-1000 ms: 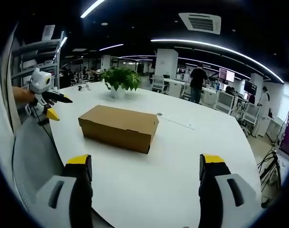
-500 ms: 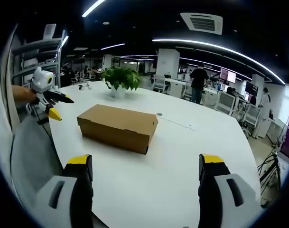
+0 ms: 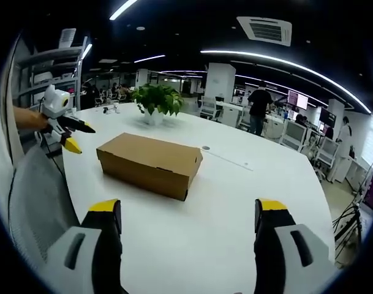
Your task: Operate the shoe box by opening the lid, removing the specified soft item, and placing it in the target area until the item is outside and the box remains undamaged.
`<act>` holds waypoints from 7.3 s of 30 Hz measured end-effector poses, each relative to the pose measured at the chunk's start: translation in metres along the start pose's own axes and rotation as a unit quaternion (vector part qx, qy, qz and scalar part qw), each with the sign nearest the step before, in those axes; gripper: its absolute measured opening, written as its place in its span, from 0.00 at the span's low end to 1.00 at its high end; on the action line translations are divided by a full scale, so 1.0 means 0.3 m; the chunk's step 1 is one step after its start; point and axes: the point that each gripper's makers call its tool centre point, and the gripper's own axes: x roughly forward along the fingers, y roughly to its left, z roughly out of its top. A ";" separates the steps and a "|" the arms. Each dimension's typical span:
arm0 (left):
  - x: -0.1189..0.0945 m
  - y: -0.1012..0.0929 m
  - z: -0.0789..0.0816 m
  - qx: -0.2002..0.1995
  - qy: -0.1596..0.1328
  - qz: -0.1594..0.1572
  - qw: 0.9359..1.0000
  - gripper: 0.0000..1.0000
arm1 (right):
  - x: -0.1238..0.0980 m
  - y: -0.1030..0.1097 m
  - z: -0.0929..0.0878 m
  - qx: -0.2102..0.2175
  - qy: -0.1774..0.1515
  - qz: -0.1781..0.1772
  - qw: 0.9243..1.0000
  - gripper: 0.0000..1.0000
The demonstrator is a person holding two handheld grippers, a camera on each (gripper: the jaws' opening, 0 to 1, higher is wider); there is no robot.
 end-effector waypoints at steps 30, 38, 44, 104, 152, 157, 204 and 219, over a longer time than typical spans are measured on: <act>0.077 0.061 -0.059 -0.044 0.010 0.061 0.997 0.73 | 0.204 0.006 -0.048 -0.032 0.017 0.071 0.997 0.74; 0.100 0.076 -0.087 -0.053 0.020 0.077 0.995 0.69 | 0.263 0.018 -0.054 -0.045 0.021 0.096 0.994 0.70; 0.113 0.086 -0.103 -0.057 0.025 0.083 0.995 0.67 | 0.303 0.016 -0.055 -0.053 0.022 0.109 0.992 0.66; 0.215 0.158 -0.111 -0.063 0.034 0.091 0.993 0.50 | 0.605 0.111 -0.079 -0.064 0.061 0.169 0.982 0.41; 0.099 0.252 -0.170 0.012 0.077 0.007 0.997 0.50 | 0.495 0.357 -0.092 0.012 0.086 0.080 0.993 0.39; 0.082 0.262 -0.178 0.019 0.080 -0.003 0.997 0.50 | 0.484 0.381 -0.092 0.019 0.084 0.076 0.993 0.39; -0.031 0.269 -0.246 0.033 0.106 -0.037 0.993 0.51 | 0.379 0.533 -0.104 0.024 0.083 0.088 0.992 0.36; -0.042 0.251 -0.232 0.031 0.099 -0.046 0.994 0.60 | 0.363 0.538 -0.083 0.025 0.070 0.099 0.992 0.39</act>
